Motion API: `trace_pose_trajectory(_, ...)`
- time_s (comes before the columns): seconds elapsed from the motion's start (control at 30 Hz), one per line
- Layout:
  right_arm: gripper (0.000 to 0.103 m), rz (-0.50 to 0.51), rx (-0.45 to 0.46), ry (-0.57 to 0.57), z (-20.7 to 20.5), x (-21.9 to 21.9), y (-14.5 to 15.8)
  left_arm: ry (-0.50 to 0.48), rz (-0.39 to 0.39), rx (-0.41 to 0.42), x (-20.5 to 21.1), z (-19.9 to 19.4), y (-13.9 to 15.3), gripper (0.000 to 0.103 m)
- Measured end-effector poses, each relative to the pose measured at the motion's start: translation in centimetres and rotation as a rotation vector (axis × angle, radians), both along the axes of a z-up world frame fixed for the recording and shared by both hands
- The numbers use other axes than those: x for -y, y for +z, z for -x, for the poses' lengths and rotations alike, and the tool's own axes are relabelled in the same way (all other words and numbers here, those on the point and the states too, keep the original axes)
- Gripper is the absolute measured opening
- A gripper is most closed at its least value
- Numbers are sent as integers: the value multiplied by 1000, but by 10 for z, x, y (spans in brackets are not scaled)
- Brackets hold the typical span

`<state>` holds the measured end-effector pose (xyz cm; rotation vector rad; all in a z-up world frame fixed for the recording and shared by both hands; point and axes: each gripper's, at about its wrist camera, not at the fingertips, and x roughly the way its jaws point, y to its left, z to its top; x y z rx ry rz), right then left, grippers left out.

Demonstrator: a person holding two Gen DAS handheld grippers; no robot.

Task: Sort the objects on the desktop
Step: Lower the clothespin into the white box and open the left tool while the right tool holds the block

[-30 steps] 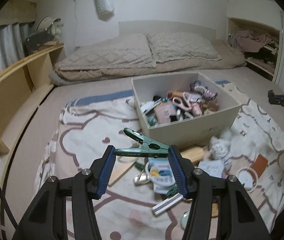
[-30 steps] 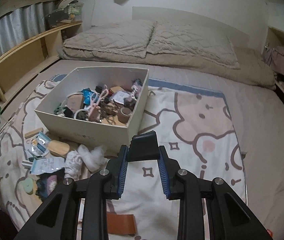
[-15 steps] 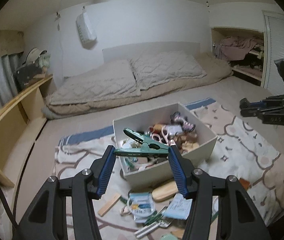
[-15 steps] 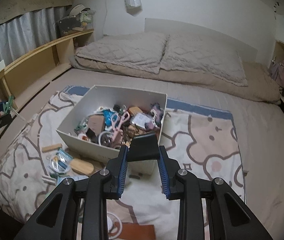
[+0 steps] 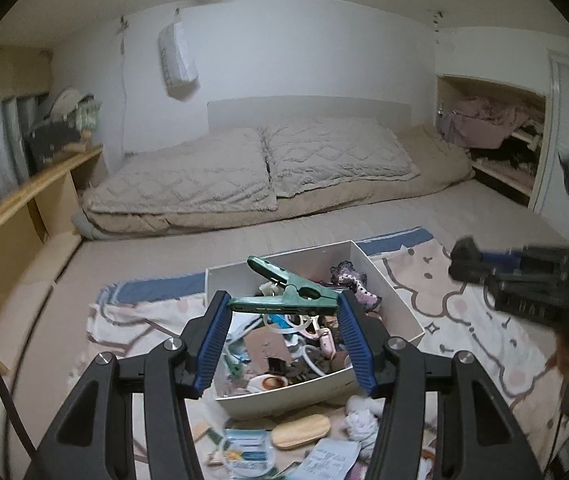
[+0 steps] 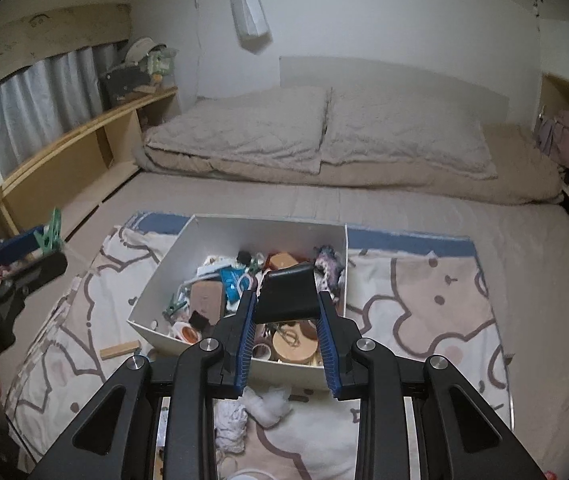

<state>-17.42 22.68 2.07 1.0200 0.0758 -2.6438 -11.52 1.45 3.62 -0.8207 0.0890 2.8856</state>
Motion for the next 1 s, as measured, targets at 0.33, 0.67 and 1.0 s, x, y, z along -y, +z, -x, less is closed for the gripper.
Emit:
trace_pose_trajectory(0.33,30,11,34,-5,28,7,-28,36,-68,72,5,38,-44,54)
trace_pose_trajectory(0.67,30,25,81,17,56,17,-54,92,-156,187,14,84,-88,54)
trace_pose_trajectory(1.0,30,37,130,37,81,23,-80,96,-139,253,6,109,-117,54)
